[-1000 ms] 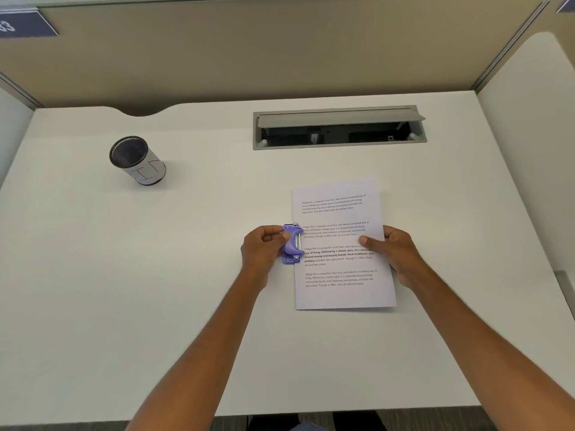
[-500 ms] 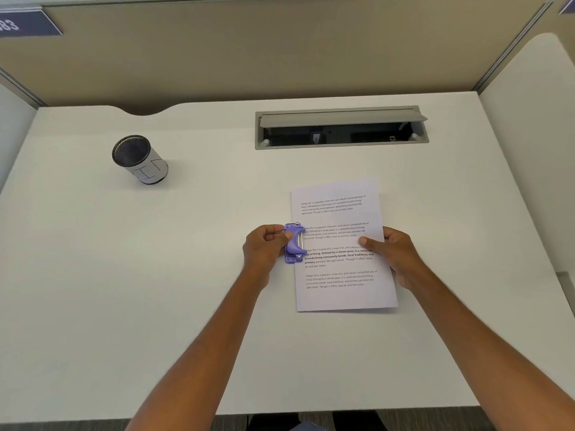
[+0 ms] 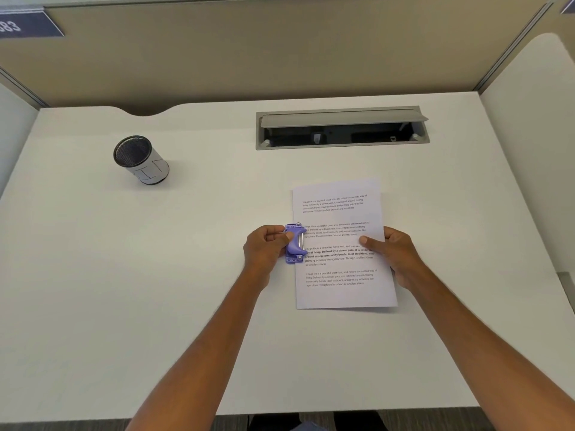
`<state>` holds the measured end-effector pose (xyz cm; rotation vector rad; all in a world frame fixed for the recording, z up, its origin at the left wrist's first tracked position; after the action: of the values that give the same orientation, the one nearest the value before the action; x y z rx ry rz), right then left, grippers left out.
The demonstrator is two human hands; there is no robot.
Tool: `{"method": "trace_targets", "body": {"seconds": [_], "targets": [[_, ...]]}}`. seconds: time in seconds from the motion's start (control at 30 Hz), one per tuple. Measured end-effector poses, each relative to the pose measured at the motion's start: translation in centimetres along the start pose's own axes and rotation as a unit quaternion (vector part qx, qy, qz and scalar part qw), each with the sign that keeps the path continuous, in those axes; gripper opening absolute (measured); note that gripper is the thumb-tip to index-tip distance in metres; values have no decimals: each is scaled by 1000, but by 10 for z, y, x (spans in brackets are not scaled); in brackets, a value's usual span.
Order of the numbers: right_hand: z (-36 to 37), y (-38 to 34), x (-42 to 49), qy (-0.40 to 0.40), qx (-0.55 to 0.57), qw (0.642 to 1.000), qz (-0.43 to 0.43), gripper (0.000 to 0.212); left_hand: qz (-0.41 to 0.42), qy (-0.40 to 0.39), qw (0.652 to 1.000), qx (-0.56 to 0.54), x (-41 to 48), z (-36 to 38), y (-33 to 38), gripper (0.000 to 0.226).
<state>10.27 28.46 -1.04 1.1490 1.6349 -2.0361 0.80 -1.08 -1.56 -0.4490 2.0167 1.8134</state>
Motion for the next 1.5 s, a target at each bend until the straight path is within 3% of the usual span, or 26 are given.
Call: {"method": "trace_targets", "body": {"seconds": [0.27, 0.43, 0.5, 0.6, 0.7, 0.93, 1.0, 1.3, 1.5], "targets": [[4, -2, 0, 7, -5, 1000, 2, 29, 5, 2, 1000, 17, -1, 0, 1, 30], [3, -4, -1, 35, -81, 996, -16, 27, 3, -3, 1000, 24, -2, 2, 3, 31], [3, -8, -3, 95, -183, 978, -36, 37, 1, -2, 999, 32, -2, 4, 4, 36], [0, -16, -9, 188, -348, 917, -57, 68, 1, 3, 999, 48, -3, 7, 6, 48], [-8, -21, -13, 224, -392, 890, -70, 84, 6, 5, 997, 82, -2, 9, 6, 53], [-29, -17, -17, 234, -317, 916, -73, 39, -25, 1, 991, 133, 5, 5, 6, 51], [-33, -13, -16, 237, -288, 925, -71, 31, -14, -21, 988, 149, 7, 4, 4, 60], [-38, -7, -10, 237, -271, 931, -61, 13, -53, -12, 981, 188, 16, 0, 7, 56], [-35, -8, -6, 240, -277, 928, -59, 11, -28, 3, 976, 218, 13, 4, 7, 50]]}}
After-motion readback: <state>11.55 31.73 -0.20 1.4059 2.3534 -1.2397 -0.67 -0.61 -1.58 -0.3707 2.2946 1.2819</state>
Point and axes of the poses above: each hand's wrist, its own x-axis towards the middle knuckle, its own z-axis out of the palm, y = z × x, the point moved 2 cm from there along x, towards the middle knuckle, and after that the axes turned 8 degrees about z, right-handed, at the moved point
